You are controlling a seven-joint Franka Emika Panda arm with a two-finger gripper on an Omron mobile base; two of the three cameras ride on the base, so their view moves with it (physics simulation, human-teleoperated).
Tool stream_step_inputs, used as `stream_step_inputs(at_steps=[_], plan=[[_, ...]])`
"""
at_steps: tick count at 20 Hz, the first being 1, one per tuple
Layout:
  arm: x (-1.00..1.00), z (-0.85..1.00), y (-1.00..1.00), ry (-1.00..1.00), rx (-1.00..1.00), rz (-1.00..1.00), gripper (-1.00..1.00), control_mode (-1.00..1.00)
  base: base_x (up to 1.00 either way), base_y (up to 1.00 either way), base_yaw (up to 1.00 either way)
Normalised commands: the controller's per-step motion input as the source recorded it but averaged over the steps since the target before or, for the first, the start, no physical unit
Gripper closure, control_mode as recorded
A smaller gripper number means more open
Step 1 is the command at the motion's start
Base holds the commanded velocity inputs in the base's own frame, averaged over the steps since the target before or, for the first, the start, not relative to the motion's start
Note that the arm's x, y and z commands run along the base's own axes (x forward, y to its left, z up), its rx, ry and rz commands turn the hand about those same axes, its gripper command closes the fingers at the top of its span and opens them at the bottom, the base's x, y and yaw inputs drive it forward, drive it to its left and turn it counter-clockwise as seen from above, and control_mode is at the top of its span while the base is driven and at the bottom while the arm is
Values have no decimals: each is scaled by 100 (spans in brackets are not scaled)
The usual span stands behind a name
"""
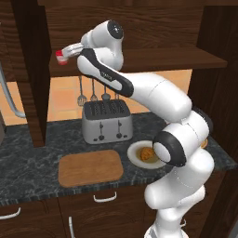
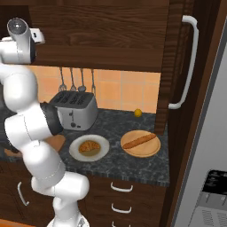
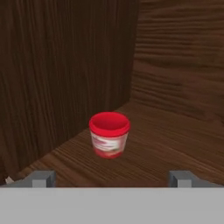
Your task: From the different types of pastries on the counter, select a croissant and place it on the cutting board. Then retrieve a jar of jam from the cabinet and place it alongside the croissant on the cutting board.
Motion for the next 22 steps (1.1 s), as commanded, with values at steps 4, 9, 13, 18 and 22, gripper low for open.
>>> stream_step_inputs(at_steps=[4,9,13,18,22], plan=[[28,0,18,15,0,0,-100,-100,0,0,0],[21,0,26,8,-1,0,-100,-100,0,0,0],[19,0,28,-6,-10,-1,-100,-100,0,0,0],[15,-3,4,-1,-2,0,-100,-100,0,0,0],[1,-12,0,5,0,0,-100,-100,0,0,0]])
